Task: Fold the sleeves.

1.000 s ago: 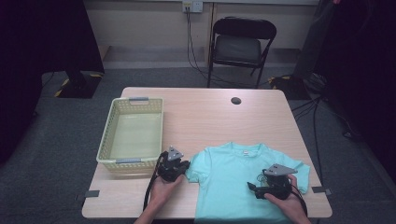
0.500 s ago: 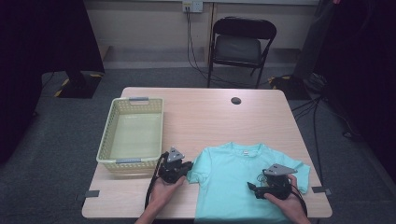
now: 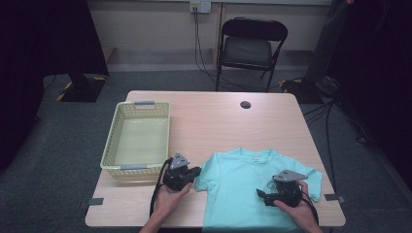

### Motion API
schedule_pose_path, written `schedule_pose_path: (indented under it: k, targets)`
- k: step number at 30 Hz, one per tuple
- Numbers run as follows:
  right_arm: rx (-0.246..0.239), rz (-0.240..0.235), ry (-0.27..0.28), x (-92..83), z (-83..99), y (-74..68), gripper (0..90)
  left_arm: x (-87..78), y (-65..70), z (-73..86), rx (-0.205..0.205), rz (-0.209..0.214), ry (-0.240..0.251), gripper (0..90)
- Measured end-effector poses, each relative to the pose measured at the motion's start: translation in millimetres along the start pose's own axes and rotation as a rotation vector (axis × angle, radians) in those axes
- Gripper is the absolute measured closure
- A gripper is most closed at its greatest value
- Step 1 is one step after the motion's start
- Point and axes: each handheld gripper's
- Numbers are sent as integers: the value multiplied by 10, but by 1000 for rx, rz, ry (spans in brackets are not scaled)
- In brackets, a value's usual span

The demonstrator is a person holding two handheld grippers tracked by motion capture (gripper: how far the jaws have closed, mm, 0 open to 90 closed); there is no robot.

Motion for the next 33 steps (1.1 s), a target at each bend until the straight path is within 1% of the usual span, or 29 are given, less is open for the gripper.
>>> schedule_pose_path:
  k: [3,6,9,11,14,23,27,30,33]
  targets:
    - [10,4,5,1,-9,3,147,-29,2,-24,-7,5,16,863]
    - [17,15,20,-3,-29,10,147,-50,13,-41,-4,9,26,863]
    - [30,28,32,9,-56,22,147,-46,23,-44,-2,12,25,863]
    - [27,41,30,38,-81,35,147,-51,27,-59,-5,19,33,863]
    - [32,46,14,91,-108,57,147,-75,30,-90,-1,26,46,864]
    - [31,35,4,141,-133,72,122,-92,52,-139,6,29,61,864]
    - [24,28,6,186,-169,56,119,-116,61,-144,5,35,67,864]
    - [16,23,3,212,-192,35,120,-119,68,-149,12,33,65,866]
    - [19,21,6,216,-195,29,121,-122,78,-162,14,37,70,866]
Point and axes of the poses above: each handheld gripper's, and its own axes: x roughly forward along the jaws, z roughly out of its underside, y roughly to its right, and after that the axes turned 8 degrees about -z, right-handed
